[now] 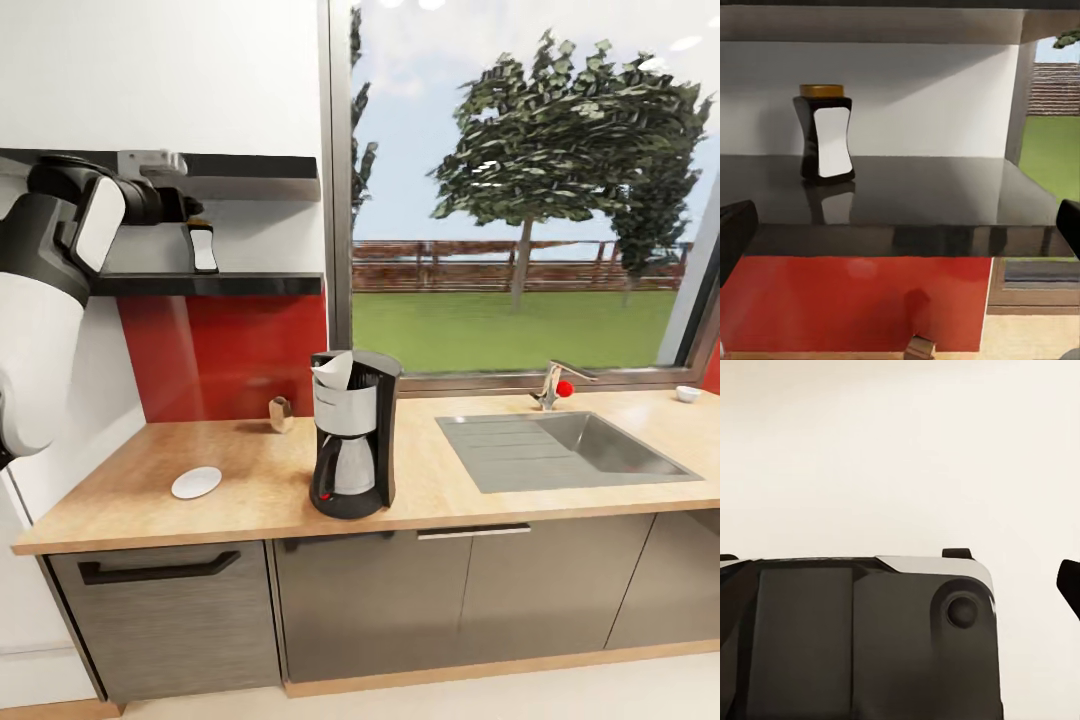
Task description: Set up a coffee station on the kitchen countertop: keep the coffee maker on the countertop, move the bottle of coffee from the kitchen shelf to the counter next to the coffee maker, place a paper coffee filter on top of the coffee maker, put the saucer next to the coffee maker with the coffee cup on the saucer, and place the electric kettle next to the coffee maker.
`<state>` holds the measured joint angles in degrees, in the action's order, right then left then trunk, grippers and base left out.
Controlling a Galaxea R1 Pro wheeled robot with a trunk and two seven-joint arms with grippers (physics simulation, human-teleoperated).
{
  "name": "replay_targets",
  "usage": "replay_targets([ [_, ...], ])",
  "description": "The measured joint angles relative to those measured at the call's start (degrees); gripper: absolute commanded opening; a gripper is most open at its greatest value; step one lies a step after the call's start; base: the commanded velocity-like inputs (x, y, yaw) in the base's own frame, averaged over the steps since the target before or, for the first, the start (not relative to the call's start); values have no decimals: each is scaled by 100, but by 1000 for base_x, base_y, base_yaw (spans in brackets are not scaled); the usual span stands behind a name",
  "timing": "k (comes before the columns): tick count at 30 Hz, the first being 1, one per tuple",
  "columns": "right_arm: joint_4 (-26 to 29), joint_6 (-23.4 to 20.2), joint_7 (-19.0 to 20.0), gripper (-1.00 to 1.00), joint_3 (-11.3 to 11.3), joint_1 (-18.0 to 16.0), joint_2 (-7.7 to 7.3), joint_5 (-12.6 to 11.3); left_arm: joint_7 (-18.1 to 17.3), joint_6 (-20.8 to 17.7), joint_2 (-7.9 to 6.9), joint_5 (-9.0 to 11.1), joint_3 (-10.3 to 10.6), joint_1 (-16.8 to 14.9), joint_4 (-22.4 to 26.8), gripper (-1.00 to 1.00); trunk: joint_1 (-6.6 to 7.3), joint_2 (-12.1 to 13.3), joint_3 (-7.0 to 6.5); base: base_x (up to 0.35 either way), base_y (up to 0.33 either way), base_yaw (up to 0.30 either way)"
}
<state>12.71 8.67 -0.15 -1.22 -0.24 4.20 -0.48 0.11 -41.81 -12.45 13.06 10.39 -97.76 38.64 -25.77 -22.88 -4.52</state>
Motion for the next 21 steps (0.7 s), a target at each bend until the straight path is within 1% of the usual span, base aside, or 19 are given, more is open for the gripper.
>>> replay_targets([
  [2, 0, 0, 0, 100, -3, 0, 0, 0, 171, 281, 13, -52, -1, -18, -111, 100, 0, 0, 0, 0, 0, 0],
  [5, -7, 0, -5, 100, -5, 0, -3, 0, 406, 804, 55, -272, -17, -16, -318, 100, 0, 0, 0, 0, 0, 0],
  [6, -8, 0, -4, 100, -5, 0, -5, 0, 439, 906, 60, -309, -28, -9, -359, 100, 0, 0, 0, 0, 0, 0],
  [9, -8, 0, -7, 100, -6, 0, -8, 0, 478, 1132, 65, -338, -62, 30, -416, 100, 0, 0, 0, 0, 0, 0],
  [10, -9, 0, -8, 100, -6, 0, -18, 0, 490, 1437, 95, -353, -65, 54, -464, 100, 0, 0, 0, 0, 0, 0],
  [12, -9, 0, -9, 100, -6, 0, -23, 0, 499, 1764, 178, -369, -65, 60, -624, 100, 0, 0, 0, 0, 0, 0],
  [13, -9, 0, -9, 100, -6, 0, -25, 0, 506, 1922, 230, -381, -59, 50, -805, 100, 0, 1, 0, 0, 0, 0],
  [15, -9, 0, -9, 100, -6, 0, -26, 0, 512, 2087, 275, -433, -15, 56, -1002, 100, 0, 0, 0, 0, 0, 0],
  [19, -9, 0, -9, 100, -6, 0, -26, 0, 513, 2105, 267, -463, -2, 64, -1021, 100, 0, 0, 0, 0, 0, 0],
  [20, -9, -6, -6, 100, -6, 0, -26, -1, 513, 2106, 260, -463, -49, 65, -1023, 100, 0, 0, 0, 0, 0, 0],
  [21, -9, -6, -7, 100, -6, 0, -26, -1, 513, 2106, 260, -464, -52, 65, -1024, 100, 0, 0, 0, 0, 0, 0],
])
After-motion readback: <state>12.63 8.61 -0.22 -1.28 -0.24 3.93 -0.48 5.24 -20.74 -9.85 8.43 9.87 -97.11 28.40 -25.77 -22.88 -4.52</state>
